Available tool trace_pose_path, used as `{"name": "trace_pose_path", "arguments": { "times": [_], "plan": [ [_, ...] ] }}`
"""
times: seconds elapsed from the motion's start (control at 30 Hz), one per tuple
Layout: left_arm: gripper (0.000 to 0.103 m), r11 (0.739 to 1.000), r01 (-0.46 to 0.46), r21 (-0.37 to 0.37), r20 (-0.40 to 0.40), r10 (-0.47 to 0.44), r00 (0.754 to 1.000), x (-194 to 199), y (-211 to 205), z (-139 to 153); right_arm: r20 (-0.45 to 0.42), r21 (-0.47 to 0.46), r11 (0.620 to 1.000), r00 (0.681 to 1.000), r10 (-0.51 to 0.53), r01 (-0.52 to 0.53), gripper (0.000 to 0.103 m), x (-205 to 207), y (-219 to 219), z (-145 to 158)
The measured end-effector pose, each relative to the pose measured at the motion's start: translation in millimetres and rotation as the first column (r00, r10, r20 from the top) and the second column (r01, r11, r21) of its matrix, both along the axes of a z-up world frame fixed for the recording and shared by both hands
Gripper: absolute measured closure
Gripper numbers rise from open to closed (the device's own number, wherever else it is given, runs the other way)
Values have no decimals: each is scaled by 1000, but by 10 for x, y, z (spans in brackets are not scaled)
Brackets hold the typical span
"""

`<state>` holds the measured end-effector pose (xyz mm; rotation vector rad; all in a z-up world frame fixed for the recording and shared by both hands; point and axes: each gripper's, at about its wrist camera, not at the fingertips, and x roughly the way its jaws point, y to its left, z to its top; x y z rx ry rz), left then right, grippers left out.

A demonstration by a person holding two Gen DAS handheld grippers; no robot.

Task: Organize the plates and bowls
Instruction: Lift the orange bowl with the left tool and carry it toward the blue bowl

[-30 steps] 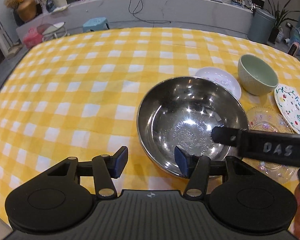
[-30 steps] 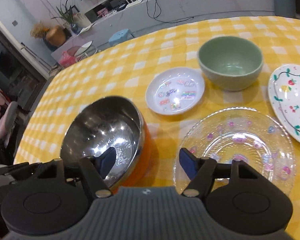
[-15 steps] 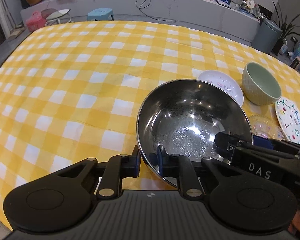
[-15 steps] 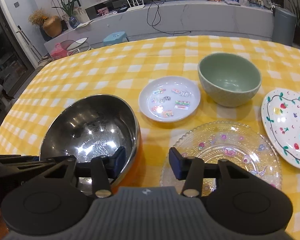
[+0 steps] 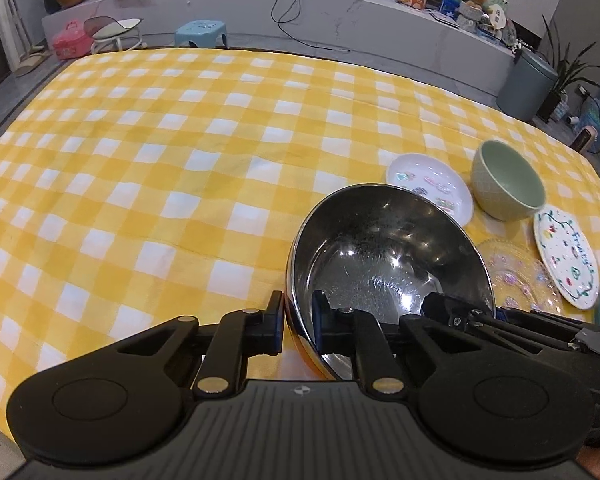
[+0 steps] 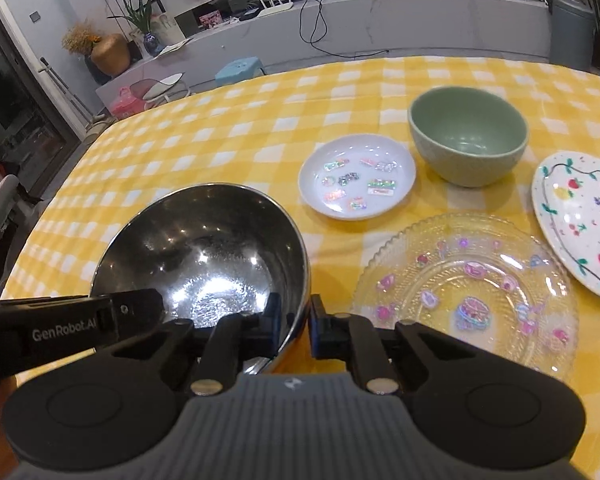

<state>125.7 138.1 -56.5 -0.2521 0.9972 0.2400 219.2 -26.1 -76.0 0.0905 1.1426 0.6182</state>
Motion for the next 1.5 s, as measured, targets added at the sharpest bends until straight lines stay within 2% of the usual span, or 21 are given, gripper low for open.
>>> {"name": "trace_pose_path", "arguments": {
  "times": [0.13, 0.27, 0.37, 0.53, 0.7, 0.93, 1.17, 1.27, 1.5],
  "plan": [
    [87, 998, 58, 25, 3, -58, 998, -88, -95, 106, -17, 12, 1000, 1000, -5, 5, 90, -99, -109, 100],
    [87, 994, 105, 17, 0, -105, 994, -168, -156, 199, -28, 19, 1000, 1000, 13, -12, 88, -226, -239, 197],
    [87, 985, 171, 33, -9, -171, 985, -201, -222, 228, -44, 30, 1000, 999, 9, -7, 86, -311, -339, 261],
    [87, 965, 262, 16, -18, -262, 965, -247, -293, 249, -88, 50, 999, 996, -5, 10, 82, -492, -539, 307],
    [92, 965, 256, -56, -39, -258, 965, -335, -227, 206, -140, 122, 990, 988, -58, 75, 83, -702, -746, 301],
    [93, 962, 255, -94, -98, -264, 959, -340, -198, 75, -195, 149, 986, 980, -41, 71, 82, -858, -836, 232],
    [93, 957, 280, -82, -150, -289, 945, -294, -306, -59, -229, 143, 986, 972, -55, 90, 82, -835, -915, 134],
    [93, 959, 274, -71, -150, -282, 948, -273, -319, -63, -262, 166, 979, 963, -70, 116, 80, -805, -964, 84],
    [90, 971, 233, -55, -162, -239, 957, -213, -301, -99, -267, 205, 968, 960, -83, 141, 74, -795, -991, 72]
  ]
}}
